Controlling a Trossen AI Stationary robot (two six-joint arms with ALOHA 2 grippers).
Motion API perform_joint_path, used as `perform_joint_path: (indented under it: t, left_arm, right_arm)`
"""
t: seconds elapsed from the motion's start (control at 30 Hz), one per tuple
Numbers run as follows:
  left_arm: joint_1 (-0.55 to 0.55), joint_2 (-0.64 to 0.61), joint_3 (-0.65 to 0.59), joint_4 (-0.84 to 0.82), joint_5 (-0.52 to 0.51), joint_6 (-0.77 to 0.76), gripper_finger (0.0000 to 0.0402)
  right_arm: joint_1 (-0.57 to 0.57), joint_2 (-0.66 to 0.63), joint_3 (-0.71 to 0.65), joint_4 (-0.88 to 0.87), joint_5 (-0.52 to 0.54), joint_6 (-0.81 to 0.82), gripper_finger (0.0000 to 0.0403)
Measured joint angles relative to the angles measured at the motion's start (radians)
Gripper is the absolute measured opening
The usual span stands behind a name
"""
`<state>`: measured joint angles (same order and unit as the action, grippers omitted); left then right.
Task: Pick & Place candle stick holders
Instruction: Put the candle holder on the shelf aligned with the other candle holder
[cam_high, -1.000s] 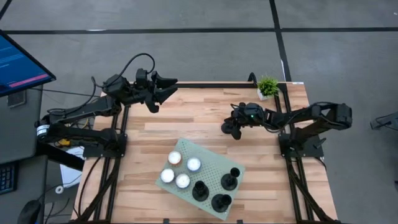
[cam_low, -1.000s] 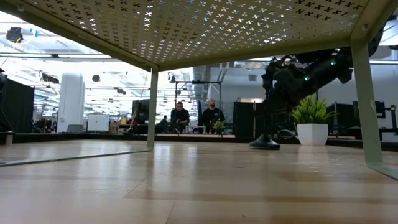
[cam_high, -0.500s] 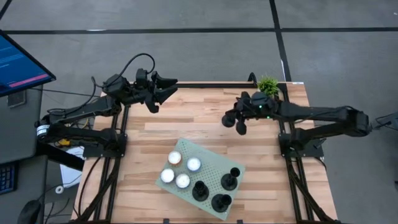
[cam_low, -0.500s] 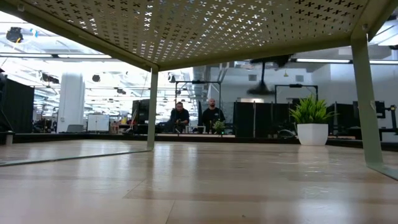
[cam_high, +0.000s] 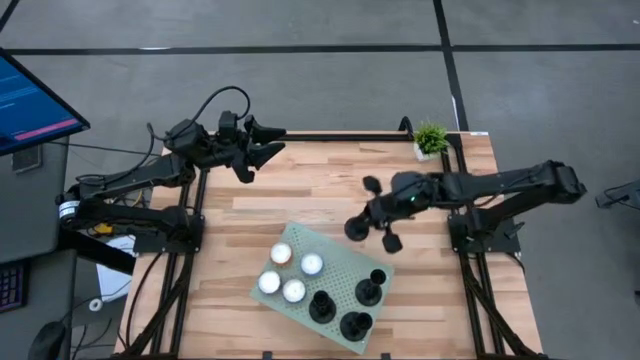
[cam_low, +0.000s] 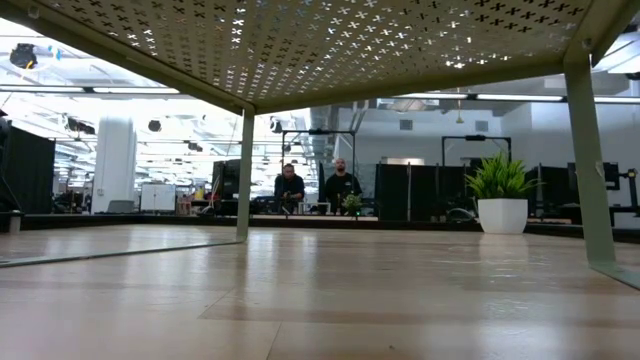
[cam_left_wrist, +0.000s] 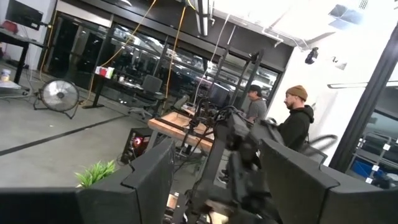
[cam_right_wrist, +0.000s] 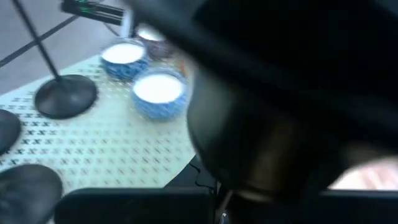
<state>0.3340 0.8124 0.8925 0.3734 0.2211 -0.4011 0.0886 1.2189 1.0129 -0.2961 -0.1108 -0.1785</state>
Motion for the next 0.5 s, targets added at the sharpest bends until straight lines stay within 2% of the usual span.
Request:
perform_joint_path:
  t: [0.23,0.5]
  left_arm:
    - [0.0,0.0,0.0,0.0,0.015,-0.008,0.0234]
    - [0.0,-0.002,0.0,0.0,0.017,-0.008,0.0234]
  right_arm:
    - [0.071,0.145,0.091,0.06,-0.053,-0.023,0.0]
    - [0.156,0.227,0.171,0.061,-0.085,-0.023,0.0]
